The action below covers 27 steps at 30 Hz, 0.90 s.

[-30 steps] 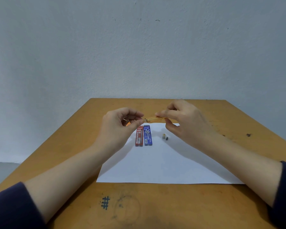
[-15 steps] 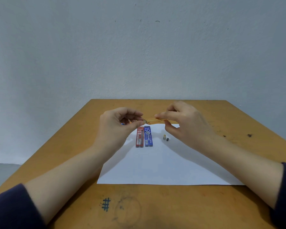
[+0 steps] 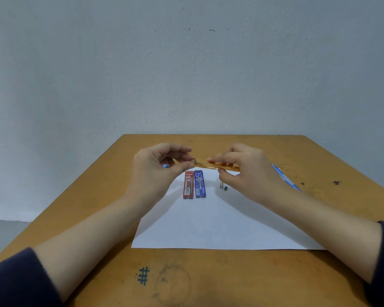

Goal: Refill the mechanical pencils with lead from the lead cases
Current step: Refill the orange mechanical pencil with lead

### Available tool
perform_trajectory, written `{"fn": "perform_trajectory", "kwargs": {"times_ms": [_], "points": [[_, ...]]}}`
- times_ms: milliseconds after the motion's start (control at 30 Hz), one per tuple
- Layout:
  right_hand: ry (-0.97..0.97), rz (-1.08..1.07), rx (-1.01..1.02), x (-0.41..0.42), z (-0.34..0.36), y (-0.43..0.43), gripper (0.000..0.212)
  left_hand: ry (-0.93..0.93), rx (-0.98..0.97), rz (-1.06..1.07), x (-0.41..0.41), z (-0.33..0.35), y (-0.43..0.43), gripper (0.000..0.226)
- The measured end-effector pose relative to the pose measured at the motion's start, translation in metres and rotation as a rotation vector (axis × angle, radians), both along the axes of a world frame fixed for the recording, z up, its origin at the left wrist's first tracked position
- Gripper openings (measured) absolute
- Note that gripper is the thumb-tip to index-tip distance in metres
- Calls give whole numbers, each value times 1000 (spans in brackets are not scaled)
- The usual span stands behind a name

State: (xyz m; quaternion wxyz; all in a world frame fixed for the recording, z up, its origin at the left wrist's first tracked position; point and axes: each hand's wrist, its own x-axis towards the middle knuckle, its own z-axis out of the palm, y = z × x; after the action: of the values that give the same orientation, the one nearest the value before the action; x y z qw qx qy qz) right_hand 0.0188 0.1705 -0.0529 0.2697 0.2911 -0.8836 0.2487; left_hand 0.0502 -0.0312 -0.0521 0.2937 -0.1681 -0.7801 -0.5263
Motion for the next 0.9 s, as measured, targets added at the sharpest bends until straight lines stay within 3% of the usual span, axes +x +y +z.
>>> {"fn": "perform_trajectory", "kwargs": {"times_ms": [300, 500, 900], "points": [[-49, 50, -29, 8, 3, -5, 31, 17, 143, 32, 1, 4, 0, 64], [-18, 112, -52, 17, 3, -11, 30, 48, 216, 45, 2, 5, 1, 73], [-63, 88, -47, 29, 9, -16, 31, 128, 78, 48, 0, 1, 0, 39]]}}
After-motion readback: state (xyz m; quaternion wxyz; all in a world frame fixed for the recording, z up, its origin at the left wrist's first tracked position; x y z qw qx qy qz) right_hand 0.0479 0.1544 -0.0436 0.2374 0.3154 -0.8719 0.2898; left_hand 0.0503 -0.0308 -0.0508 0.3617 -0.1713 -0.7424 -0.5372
